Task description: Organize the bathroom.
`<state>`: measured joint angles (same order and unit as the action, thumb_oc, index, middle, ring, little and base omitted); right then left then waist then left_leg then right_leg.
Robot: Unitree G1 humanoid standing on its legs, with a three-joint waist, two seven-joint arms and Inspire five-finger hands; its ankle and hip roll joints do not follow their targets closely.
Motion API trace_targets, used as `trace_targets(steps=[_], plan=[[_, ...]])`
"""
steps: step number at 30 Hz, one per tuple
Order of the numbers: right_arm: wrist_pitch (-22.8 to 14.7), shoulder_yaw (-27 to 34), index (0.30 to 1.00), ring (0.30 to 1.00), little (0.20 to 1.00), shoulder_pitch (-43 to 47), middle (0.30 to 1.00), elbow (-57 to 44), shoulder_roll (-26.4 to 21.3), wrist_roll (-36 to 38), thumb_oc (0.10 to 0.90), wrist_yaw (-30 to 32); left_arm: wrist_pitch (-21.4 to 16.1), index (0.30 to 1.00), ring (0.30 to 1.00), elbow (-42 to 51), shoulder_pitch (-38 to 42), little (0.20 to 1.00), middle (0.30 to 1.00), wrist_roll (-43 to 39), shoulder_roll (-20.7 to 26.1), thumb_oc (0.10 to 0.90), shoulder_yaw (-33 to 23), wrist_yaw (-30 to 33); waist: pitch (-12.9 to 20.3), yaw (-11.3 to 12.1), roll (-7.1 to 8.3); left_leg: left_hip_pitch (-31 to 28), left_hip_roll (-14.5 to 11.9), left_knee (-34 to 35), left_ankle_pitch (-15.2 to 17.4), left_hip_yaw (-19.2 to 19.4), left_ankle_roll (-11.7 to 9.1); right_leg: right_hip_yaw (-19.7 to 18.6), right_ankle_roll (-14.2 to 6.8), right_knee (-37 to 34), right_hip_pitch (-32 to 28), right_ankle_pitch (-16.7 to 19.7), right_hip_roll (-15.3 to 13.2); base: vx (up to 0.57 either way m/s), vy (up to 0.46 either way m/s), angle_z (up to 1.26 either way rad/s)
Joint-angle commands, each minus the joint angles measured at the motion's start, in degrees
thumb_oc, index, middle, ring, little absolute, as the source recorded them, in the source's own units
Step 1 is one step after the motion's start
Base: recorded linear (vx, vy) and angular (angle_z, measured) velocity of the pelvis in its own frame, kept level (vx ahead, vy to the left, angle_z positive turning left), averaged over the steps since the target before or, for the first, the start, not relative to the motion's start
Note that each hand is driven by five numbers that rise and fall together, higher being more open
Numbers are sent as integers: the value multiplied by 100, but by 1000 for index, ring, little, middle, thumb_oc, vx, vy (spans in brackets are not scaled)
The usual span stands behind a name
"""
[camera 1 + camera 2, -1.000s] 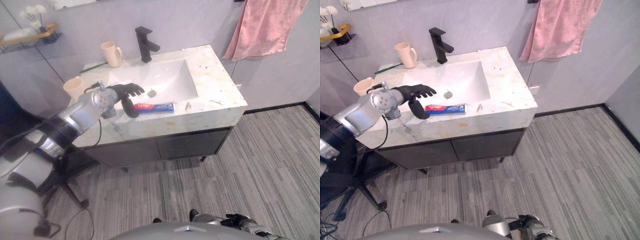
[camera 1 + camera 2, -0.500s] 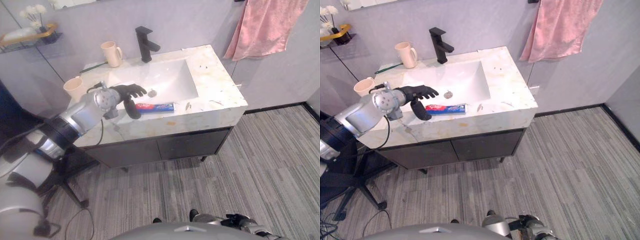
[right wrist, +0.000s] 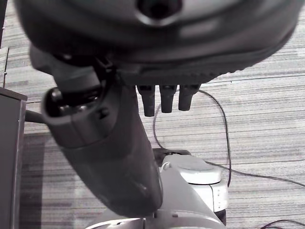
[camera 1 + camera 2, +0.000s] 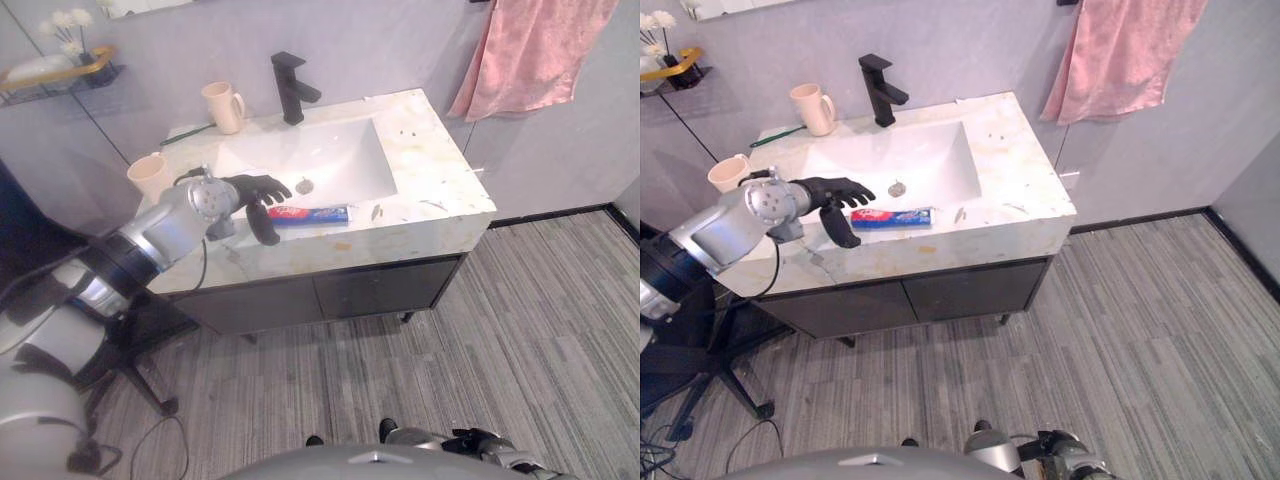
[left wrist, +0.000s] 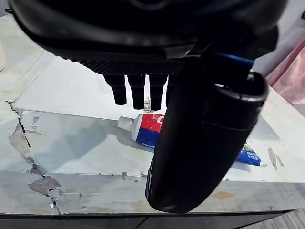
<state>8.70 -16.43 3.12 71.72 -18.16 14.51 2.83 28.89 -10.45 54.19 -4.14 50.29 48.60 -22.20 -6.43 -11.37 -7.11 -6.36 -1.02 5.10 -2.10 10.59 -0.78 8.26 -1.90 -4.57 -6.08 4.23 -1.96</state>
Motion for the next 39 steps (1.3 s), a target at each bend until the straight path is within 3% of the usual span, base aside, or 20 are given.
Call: trace_targets(steps=[1, 39], plan=[[18, -150, 900, 900, 900, 44, 900, 149, -269, 162, 800, -22, -155, 900, 900, -178, 1451, 900, 900, 317, 500, 800, -295, 267, 144, 52, 38, -101, 107, -436, 509, 602, 60, 230, -398, 543, 112, -889, -12, 0, 0, 0], [17, -107, 900, 900, 900, 31, 900, 82, -332, 203, 800, -60, -153, 900, 900, 28, 1364, 900, 900, 405, 766, 800, -489, 20, 84, 94, 18, -73, 127, -461, 515, 551, 59, 259, -379, 622, 142, -938, -13, 0, 0, 0]])
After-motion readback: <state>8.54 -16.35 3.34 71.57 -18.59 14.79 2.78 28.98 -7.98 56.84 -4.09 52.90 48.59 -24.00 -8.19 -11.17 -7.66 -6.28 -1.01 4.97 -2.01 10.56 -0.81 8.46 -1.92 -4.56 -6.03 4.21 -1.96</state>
